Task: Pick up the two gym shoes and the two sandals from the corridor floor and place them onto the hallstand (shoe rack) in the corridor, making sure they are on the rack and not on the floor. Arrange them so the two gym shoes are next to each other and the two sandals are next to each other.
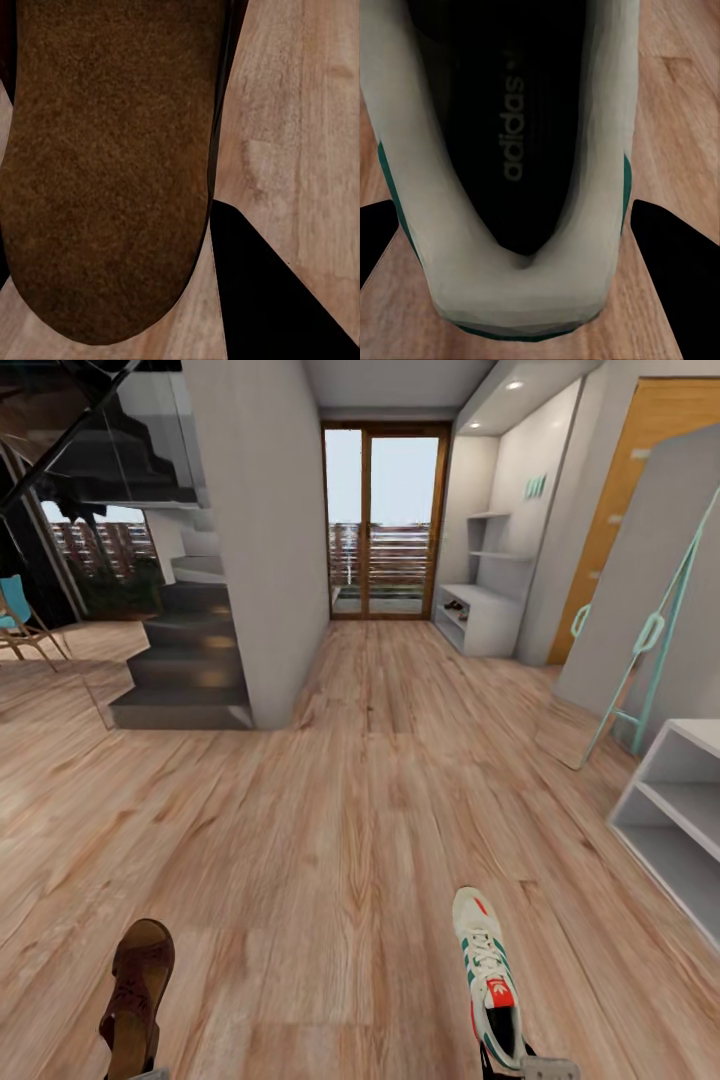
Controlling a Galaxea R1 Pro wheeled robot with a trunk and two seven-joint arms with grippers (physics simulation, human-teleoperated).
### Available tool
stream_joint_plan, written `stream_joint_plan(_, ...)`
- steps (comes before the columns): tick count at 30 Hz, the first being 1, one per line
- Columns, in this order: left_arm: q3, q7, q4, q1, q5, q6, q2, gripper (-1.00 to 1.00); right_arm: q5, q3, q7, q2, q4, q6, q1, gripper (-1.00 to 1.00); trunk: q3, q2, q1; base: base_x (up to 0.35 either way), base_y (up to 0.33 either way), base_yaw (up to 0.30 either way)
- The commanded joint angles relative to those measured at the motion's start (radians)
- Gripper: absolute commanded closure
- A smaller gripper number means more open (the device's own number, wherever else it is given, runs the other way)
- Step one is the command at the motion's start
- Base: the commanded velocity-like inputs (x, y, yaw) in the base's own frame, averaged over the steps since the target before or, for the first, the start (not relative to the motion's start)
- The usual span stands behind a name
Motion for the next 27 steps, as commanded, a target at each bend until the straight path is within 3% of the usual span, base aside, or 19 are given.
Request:
stream_joint_plan(1,0.002,-0.004,0.001,-0.001,0.002,-0.002,0.000,1.00,0.002,0.002,-0.006,0.000,0.000,-0.002,-0.001,1.00,-0.001,0.000,0.000,0.339,0.000,0.000)
stream_joint_plan(27,0.001,-0.004,0.008,-0.001,0.003,-0.002,0.000,1.00,0.003,0.002,-0.006,0.000,0.000,-0.002,-0.001,1.00,-0.001,0.000,0.000,0.339,0.000,0.000)
